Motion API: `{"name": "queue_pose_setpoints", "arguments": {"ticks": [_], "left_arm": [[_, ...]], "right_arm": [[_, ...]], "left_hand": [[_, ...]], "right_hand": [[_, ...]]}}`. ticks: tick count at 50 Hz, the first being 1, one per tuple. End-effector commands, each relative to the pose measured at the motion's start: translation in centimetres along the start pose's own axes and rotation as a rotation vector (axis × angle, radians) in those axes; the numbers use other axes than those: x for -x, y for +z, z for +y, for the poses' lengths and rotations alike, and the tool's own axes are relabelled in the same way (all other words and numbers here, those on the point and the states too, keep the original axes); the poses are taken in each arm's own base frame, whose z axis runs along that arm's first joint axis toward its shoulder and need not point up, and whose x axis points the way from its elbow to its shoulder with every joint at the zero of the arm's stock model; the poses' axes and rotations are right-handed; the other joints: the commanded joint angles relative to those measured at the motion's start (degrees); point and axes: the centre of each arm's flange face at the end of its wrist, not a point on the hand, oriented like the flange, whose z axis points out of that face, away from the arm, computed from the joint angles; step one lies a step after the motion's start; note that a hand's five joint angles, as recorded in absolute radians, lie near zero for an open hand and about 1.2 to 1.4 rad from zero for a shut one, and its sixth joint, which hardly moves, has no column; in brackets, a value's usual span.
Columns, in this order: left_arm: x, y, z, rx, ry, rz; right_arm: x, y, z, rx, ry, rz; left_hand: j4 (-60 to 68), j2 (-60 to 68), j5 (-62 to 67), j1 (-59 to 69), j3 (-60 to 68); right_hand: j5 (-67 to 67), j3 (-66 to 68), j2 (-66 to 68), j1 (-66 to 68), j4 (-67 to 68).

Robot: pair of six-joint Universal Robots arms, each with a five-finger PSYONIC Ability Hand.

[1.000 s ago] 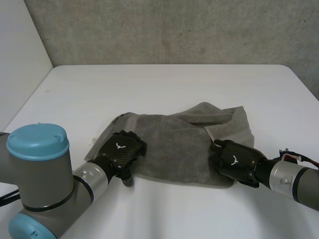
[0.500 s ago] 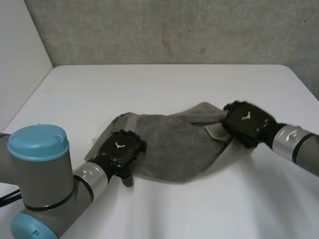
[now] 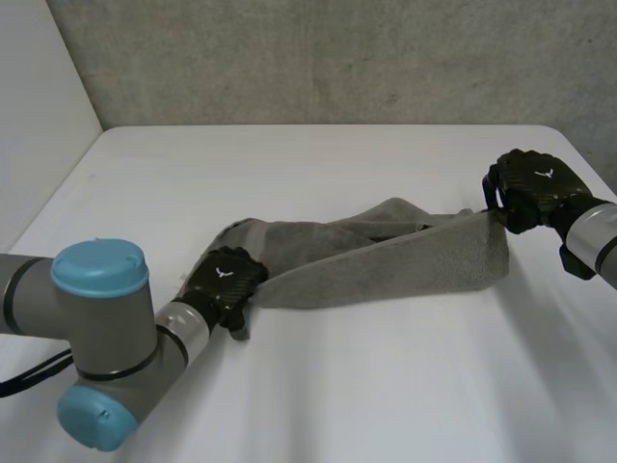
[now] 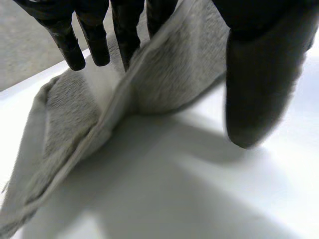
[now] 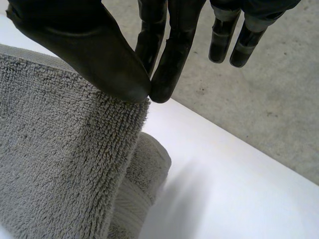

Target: Fold the towel.

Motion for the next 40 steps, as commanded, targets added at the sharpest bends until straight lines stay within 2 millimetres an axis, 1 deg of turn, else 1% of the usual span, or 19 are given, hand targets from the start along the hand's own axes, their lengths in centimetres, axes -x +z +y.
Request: {"name": "queue_pose_setpoints", "arguments": {"ticks": [1,3,7,8,10,11,14,16,18,20,24,26,30,32,36,37,38,39,40], "left_arm": [[1.3,1.2,0.3,0.009,-0.005,-0.077],[1.6,1.3,0.3,0.011,-0.008,-0.085],[2.0,1.2,0.2,0.012,-0.014,-0.094],[2.3,1.0,0.2,0.018,-0.018,-0.098],[2.5,0.7,-0.1,0.011,-0.018,-0.105],[2.8,0.3,-0.8,-0.005,-0.018,-0.114],[3.6,-0.6,-1.5,-0.024,-0.025,-0.133],[3.6,-1.0,-1.7,-0.026,-0.026,-0.124],[3.3,-1.4,-2.0,-0.033,-0.025,-0.097],[2.6,-2.4,-2.8,-0.04,-0.026,-0.041],[2.2,-3.2,-3.2,-0.035,-0.031,0.001],[2.0,-3.8,-3.4,-0.025,-0.035,0.017],[1.7,-4.3,-3.0,0.001,-0.041,0.027],[1.4,-4.9,-2.5,0.023,-0.045,0.037],[1.2,-5.3,-2.1,0.033,-0.048,0.043],[1.1,-5.4,-1.9,0.037,-0.049,0.048],[1.1,-5.4,-1.9,0.037,-0.049,0.048],[1.0,-5.4,-1.8,0.04,-0.049,0.048],[1.0,-5.3,-1.8,0.041,-0.048,0.049]], "right_arm": [[0.6,-0.1,0.7,0.016,0.017,-0.027],[1.1,-0.4,1.2,0.031,0.025,-0.058],[1.7,-1.0,1.5,0.035,0.01,-0.098],[2.1,-1.4,1.1,0.023,-0.016,-0.121],[2.2,-1.9,0.8,0.012,-0.044,-0.133],[2.6,-2.5,0.6,0.006,-0.069,-0.153],[3.0,-3.5,0.9,0.018,-0.118,-0.188],[3.2,-4.0,1.1,0.03,-0.141,-0.207],[3.3,-4.6,1.3,0.046,-0.163,-0.229],[3.5,-5.6,1.6,0.07,-0.218,-0.271],[3.3,-6.1,2.2,0.084,-0.296,-0.299],[3.3,-6.6,2.9,0.091,-0.379,-0.326],[3.5,-7.1,3.7,0.11,-0.451,-0.357],[3.5,-7.5,4.9,0.151,-0.483,-0.393],[3.7,-8.1,4.9,0.164,-0.5,-0.441],[3.8,-8.4,4.7,0.162,-0.495,-0.462],[4.0,-8.5,4.3,0.154,-0.475,-0.479],[4.0,-8.5,4.3,0.153,-0.475,-0.479],[4.1,-8.6,3.9,0.139,-0.453,-0.491]], "left_hand": [[-3.0,27.6,28.1,28.0,-2.5],[-3.0,42.7,43.1,43.0,-2.5],[-3.0,42.7,43.2,43.1,-2.5],[-3.0,42.7,43.2,43.1,-2.5],[-3.0,42.7,43.2,43.1,-2.5],[-3.0,42.7,43.2,43.1,-2.5],[-3.0,42.7,43.2,43.1,-2.5],[-3.0,42.7,43.2,43.1,-2.5],[-3.0,42.7,43.2,43.1,-2.5],[-3.0,42.7,43.2,43.1,-2.5],[-3.0,42.7,43.2,43.1,-2.5],[-3.0,42.7,43.2,43.1,-2.5],[-3.0,42.7,43.2,43.1,-2.5],[-3.0,42.7,43.2,43.1,-2.5],[-3.0,42.7,43.2,43.1,-2.5],[-3.0,42.7,43.2,43.1,-2.5],[-3.0,42.7,43.2,43.1,-2.5],[-3.0,42.7,43.2,43.1,-2.5],[-3.0,42.7,43.2,43.1,-2.5]], "right_hand": [[3.6,-0.4,5.6,5.1,-0.4],[3.6,-0.4,5.6,5.1,-0.4],[3.6,-0.4,5.6,5.1,-0.4],[3.6,-0.4,5.6,5.1,-0.4],[3.6,-0.4,5.6,5.1,-0.4],[3.6,-0.4,5.6,5.1,-0.4],[3.6,-0.4,5.6,5.1,-0.4],[3.6,-0.4,5.6,5.1,-0.4],[3.6,-0.4,5.6,5.1,-0.4],[3.6,-0.4,5.6,5.1,-0.4],[3.6,-0.4,5.6,5.1,-0.4],[3.6,-0.4,5.6,5.1,-0.4],[3.6,-0.4,5.6,5.1,-0.4],[3.6,-0.4,5.6,5.1,-0.4],[3.6,-0.4,5.6,5.1,-0.4],[-6.5,-0.4,-4.5,-5.0,-0.4],[-34.1,-0.4,-32.0,-32.6,-0.4],[-34.4,-0.4,-32.3,-32.9,-0.4],[-49.4,-0.4,-47.3,-47.9,-0.4]]}}
